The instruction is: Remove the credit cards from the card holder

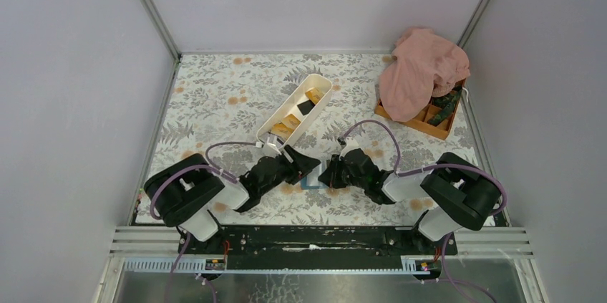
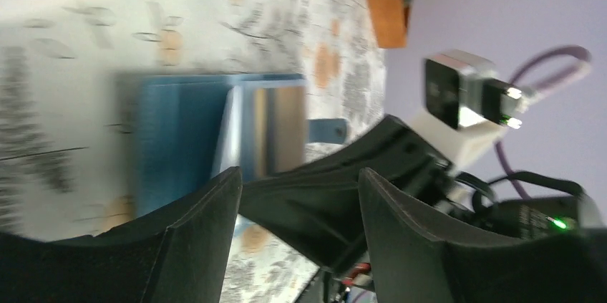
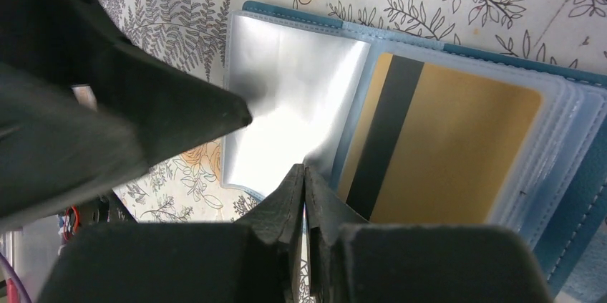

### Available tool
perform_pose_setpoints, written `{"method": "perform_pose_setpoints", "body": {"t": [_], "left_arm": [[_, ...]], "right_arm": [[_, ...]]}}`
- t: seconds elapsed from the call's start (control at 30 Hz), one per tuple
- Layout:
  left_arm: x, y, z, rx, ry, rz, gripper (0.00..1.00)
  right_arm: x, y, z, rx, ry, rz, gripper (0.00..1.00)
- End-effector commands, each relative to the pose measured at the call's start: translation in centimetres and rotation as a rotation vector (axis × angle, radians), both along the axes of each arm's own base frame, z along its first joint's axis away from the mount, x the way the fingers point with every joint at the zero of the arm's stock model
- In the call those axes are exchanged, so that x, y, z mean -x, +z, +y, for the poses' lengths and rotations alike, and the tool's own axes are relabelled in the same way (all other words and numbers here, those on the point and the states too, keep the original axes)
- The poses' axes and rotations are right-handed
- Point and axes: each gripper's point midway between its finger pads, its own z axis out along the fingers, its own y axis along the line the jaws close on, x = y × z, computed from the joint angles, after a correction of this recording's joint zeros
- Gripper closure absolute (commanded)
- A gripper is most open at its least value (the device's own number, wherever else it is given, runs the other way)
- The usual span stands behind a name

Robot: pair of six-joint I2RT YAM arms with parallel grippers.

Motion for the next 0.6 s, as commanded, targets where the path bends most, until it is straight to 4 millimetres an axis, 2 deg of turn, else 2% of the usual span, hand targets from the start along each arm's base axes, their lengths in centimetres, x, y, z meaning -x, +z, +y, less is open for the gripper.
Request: {"method": "perform_pose_setpoints", "body": {"t": [0.0, 0.43, 0.57], "left_arm": [[-0.3, 0.3, 0.7, 0.051, 0.013, -0.003, 0.32], [-0.5, -2.0, -1.4, 0.098, -0.045, 0.045, 0.24], [-0.7, -2.5, -1.6, 0.092, -0.041, 0.050, 0.24]], "right_arm": [[1.9, -2.5, -1.6, 0.091, 0.035, 0.051, 0.90], [2.2, -2.4, -1.4, 0.077, 0.053, 0.055, 0.88], [2.4, -1.5, -1.1, 0.037, 0.073, 0.033, 0.87]]}}
